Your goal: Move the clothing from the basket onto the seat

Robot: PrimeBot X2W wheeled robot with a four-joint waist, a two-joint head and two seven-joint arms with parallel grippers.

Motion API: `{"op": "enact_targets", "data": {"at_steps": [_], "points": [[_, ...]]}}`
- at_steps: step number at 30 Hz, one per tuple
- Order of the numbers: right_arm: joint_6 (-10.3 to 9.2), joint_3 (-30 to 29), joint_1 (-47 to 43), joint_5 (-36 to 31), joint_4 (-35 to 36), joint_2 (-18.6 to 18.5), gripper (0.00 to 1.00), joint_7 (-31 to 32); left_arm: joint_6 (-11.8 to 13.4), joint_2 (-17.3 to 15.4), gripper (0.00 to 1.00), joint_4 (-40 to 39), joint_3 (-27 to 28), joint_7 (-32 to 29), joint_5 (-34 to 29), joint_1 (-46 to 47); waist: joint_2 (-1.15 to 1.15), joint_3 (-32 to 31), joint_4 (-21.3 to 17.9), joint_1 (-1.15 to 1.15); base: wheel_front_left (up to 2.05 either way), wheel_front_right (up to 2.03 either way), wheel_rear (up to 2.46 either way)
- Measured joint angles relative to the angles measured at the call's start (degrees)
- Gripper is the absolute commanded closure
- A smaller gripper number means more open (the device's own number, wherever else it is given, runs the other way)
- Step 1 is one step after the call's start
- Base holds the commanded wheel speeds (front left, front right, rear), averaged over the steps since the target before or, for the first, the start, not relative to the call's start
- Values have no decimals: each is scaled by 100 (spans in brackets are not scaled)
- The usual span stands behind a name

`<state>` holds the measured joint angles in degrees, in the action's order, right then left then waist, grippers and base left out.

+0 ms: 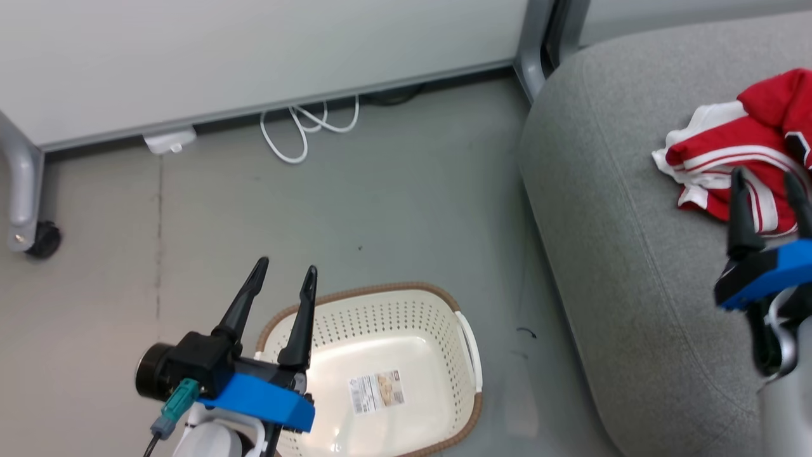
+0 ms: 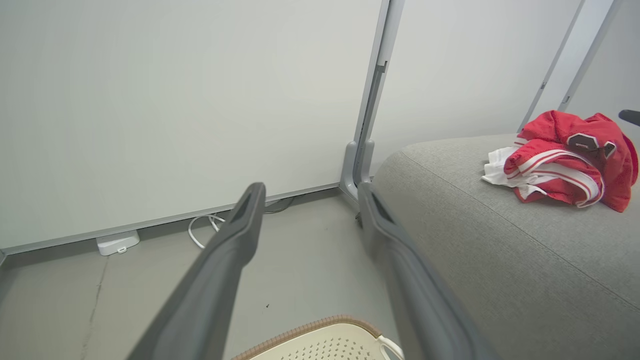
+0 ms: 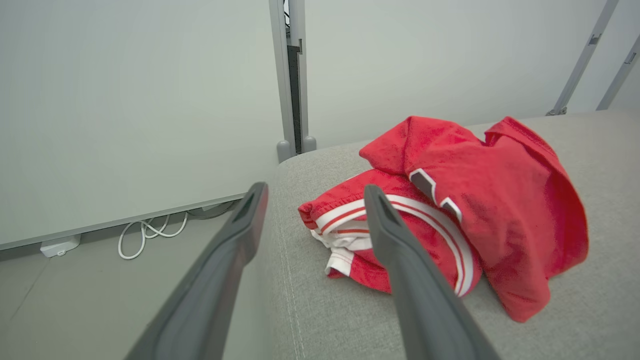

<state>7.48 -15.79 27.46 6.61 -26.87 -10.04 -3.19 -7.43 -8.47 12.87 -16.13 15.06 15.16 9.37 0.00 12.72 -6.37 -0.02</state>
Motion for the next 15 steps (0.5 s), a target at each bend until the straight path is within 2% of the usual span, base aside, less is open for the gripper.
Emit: {"op": "enact_targets", "data": {"at_steps": [9, 15], "points": [[0, 679, -1107, -42, 990, 436, 0, -240, 0, 152, 0, 269, 344, 0, -5, -371, 0, -574, 163, 0, 0, 0, 0], [0, 1010, -1637, -42, 1374, 599, 0, -298, 0, 221, 0, 341, 603, 0, -37, -549, 0, -825, 329, 0, 0, 0, 0]]}}
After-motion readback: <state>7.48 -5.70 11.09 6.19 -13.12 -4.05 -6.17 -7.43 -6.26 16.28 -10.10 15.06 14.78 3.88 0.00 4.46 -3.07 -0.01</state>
